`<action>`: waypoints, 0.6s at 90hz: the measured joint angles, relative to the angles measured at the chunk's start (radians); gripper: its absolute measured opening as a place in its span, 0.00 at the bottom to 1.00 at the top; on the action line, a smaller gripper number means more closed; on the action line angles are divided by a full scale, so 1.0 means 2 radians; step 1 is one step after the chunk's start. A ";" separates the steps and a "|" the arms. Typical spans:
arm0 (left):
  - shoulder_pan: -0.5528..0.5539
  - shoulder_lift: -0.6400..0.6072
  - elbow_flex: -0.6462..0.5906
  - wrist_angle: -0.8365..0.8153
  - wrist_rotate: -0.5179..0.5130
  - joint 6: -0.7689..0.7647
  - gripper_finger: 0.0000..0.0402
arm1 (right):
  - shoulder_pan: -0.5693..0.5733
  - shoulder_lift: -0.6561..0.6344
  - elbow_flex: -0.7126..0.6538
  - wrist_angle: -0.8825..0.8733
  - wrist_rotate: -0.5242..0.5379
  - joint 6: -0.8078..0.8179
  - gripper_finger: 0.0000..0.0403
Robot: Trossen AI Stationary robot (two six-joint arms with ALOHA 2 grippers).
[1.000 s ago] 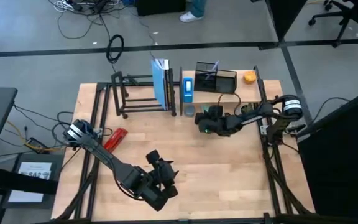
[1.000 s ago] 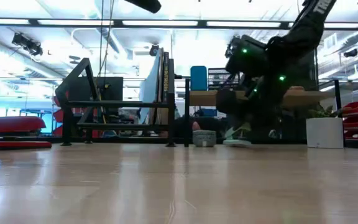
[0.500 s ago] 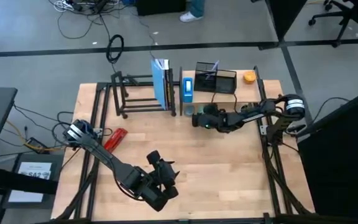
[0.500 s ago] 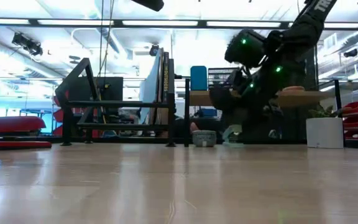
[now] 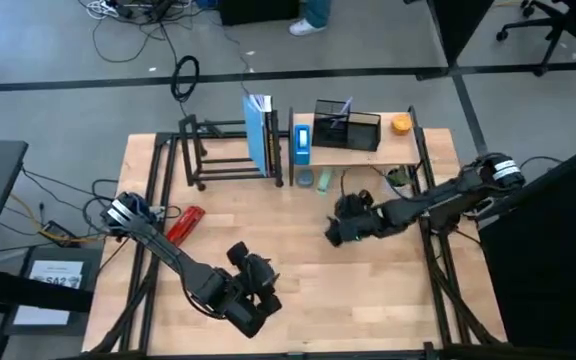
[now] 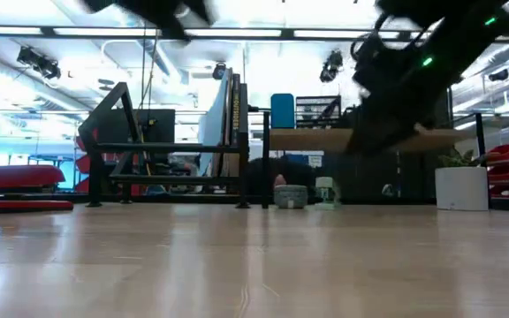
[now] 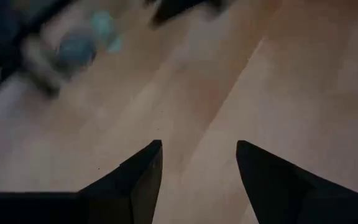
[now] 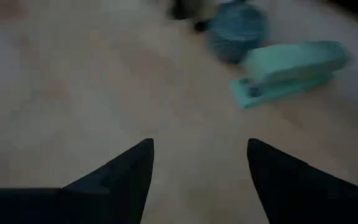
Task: Stock shelves
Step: Put the red stapler under the shelf
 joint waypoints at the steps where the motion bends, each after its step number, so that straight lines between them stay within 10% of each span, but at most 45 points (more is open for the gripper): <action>1: 0.002 -0.002 0.000 -0.012 0.006 -0.012 0.46 | 0.004 0.000 0.000 0.003 0.000 0.000 0.56; 25: 0.077 -0.028 0.000 -0.275 0.161 -0.127 0.46 | 0.054 0.061 0.000 0.149 0.036 -0.041 0.56; 54: 0.197 -0.083 -0.134 -0.253 0.266 0.000 0.47 | 0.063 0.193 0.000 0.421 -0.103 -0.099 0.55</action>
